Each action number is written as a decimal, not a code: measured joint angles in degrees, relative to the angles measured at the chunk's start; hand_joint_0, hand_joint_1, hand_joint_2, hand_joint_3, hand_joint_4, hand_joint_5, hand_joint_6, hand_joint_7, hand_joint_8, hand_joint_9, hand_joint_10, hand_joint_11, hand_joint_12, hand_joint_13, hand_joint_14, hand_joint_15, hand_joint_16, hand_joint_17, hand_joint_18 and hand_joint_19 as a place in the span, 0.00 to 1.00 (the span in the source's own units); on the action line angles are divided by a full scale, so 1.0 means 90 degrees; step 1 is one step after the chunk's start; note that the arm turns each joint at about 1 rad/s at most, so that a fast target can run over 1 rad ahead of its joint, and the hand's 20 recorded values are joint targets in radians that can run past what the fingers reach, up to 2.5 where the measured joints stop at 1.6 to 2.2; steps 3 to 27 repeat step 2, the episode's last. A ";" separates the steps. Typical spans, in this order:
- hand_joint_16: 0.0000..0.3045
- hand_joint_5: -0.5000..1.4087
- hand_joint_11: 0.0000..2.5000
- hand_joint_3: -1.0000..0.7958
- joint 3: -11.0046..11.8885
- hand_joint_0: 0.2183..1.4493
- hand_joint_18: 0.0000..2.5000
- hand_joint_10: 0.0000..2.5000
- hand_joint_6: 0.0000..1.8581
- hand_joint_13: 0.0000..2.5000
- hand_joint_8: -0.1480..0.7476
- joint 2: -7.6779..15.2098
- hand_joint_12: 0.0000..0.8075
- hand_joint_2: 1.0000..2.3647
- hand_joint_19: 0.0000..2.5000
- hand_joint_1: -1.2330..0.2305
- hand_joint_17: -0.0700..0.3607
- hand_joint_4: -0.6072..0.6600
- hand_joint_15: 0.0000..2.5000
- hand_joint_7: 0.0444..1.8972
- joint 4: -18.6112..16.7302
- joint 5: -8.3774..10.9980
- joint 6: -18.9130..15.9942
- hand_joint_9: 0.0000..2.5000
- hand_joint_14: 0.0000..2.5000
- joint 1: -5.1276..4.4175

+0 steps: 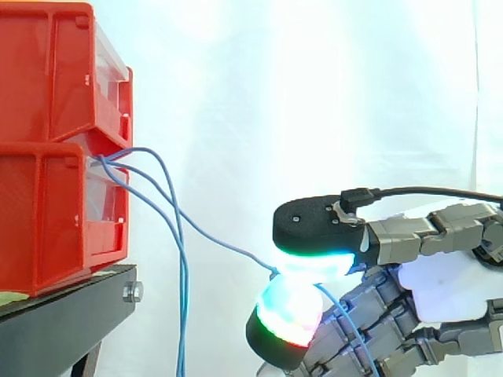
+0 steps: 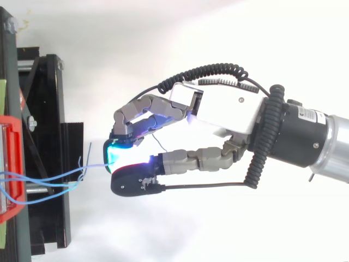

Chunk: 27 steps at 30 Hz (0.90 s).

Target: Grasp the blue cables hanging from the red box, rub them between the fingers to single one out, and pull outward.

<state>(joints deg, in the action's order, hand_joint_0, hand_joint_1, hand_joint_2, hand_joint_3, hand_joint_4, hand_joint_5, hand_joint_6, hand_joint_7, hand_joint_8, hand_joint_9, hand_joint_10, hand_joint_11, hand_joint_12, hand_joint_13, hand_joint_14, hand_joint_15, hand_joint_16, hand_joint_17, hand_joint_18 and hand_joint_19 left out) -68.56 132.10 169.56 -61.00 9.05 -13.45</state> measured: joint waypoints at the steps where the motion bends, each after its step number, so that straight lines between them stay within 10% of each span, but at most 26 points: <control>1: 0.14 0.21 0.14 0.53 0.0000 0.31 0.25 0.00 0.48 0.29 0.43 0.0000 0.39 0.01 0.18 0.26 0.38 0.46 0.20 0.62 0.0000 0.0000 0.0000 0.33 0.01 0.0000; 27: 0.14 0.21 0.14 0.53 -0.0001 0.31 0.24 0.00 0.48 0.29 0.43 0.0000 0.38 0.01 0.18 0.26 0.38 0.46 0.20 0.62 0.0000 0.0000 0.0000 0.33 0.01 0.0000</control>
